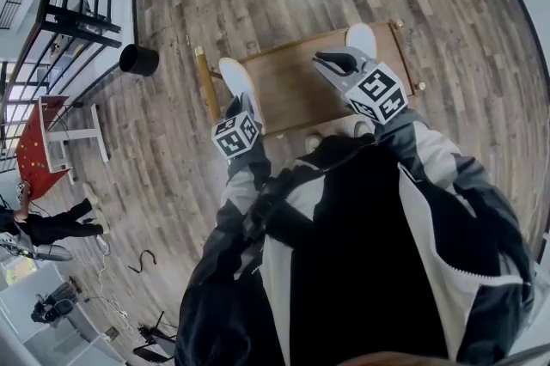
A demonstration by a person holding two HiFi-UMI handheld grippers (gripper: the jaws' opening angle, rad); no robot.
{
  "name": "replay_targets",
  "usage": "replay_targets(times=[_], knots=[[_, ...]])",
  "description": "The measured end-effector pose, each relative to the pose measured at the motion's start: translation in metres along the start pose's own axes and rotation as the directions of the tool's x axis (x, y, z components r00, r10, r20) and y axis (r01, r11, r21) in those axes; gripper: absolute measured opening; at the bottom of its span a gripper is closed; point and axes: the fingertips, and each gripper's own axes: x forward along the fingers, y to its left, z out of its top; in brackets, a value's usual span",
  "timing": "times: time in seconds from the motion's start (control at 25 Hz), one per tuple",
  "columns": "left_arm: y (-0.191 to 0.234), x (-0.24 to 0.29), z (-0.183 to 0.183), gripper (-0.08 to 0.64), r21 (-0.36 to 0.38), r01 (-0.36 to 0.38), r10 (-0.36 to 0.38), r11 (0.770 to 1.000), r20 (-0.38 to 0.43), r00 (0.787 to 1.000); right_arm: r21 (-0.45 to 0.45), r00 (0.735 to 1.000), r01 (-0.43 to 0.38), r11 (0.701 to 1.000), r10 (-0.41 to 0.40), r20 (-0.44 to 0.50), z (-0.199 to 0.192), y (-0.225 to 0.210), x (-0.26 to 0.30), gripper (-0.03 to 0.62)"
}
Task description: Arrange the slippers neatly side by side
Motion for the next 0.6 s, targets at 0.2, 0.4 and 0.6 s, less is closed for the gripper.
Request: replay_targets(times=[0.2,0.4,0.6], knots=[[0.014,0.028,-0.02,0.035,-0.029,-0.015,0.013,0.999,-0.063,0.998,-0.007,0.999,0.028,1.0,-0.028,-0.016,-0.002,-0.004,-0.005,0.043],[0.024,0.051,-0.039,0.035,-0.018,-0.035,0.033,0.999,-0.125,0.992,-0.022,0.998,0.047,0.999,-0.048,-0.038,-0.006,-0.008,-0.009,0.044],[0.035,0.074,-0.059,0.035,-0.022,-0.037,0.032,0.999,-0.185,0.982,-0.013,0.995,0.082,0.997,-0.083,-0.055,-0.007,-0.017,-0.015,0.044]])
